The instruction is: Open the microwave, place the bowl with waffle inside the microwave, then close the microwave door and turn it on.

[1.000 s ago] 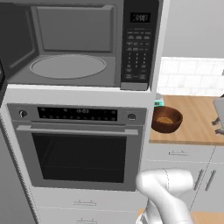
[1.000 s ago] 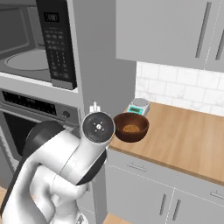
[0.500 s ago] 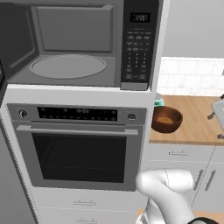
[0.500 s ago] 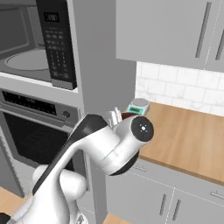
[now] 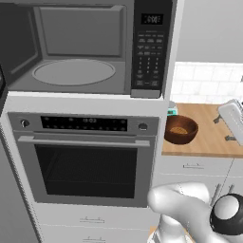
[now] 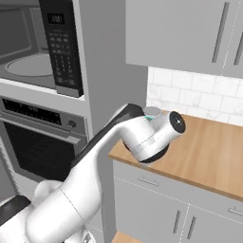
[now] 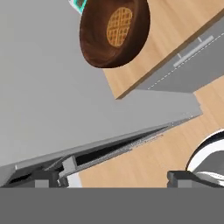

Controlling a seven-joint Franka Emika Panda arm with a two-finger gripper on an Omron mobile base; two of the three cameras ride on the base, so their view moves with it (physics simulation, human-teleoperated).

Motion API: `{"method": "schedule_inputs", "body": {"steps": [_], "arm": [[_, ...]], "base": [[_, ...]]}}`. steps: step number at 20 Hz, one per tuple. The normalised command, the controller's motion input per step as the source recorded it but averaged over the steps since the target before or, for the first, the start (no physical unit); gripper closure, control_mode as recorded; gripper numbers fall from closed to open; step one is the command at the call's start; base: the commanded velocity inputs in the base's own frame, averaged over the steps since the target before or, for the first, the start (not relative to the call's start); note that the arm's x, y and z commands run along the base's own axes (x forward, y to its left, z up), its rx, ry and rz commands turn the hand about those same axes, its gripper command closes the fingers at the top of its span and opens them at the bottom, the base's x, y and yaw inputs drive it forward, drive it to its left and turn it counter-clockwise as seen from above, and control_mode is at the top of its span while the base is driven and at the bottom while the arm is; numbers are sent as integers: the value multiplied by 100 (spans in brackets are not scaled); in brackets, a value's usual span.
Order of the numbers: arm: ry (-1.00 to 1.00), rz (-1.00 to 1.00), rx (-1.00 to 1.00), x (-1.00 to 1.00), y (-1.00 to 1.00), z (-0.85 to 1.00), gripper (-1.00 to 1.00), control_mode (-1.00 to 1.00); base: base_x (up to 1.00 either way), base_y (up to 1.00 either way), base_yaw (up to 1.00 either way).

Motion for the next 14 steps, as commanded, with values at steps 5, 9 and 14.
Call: {"method": "schedule_inputs", "body": {"steps": [5, 9, 14], "arm": [[4, 5, -2, 26, -3, -15, -100, -100], [6, 0, 0, 19, -9, -31, -100, -100], [5, 0, -1, 25, 0, -40, -100, -100]], "base": [[0, 0, 0], [0, 0, 0], [0, 0, 0]]}}
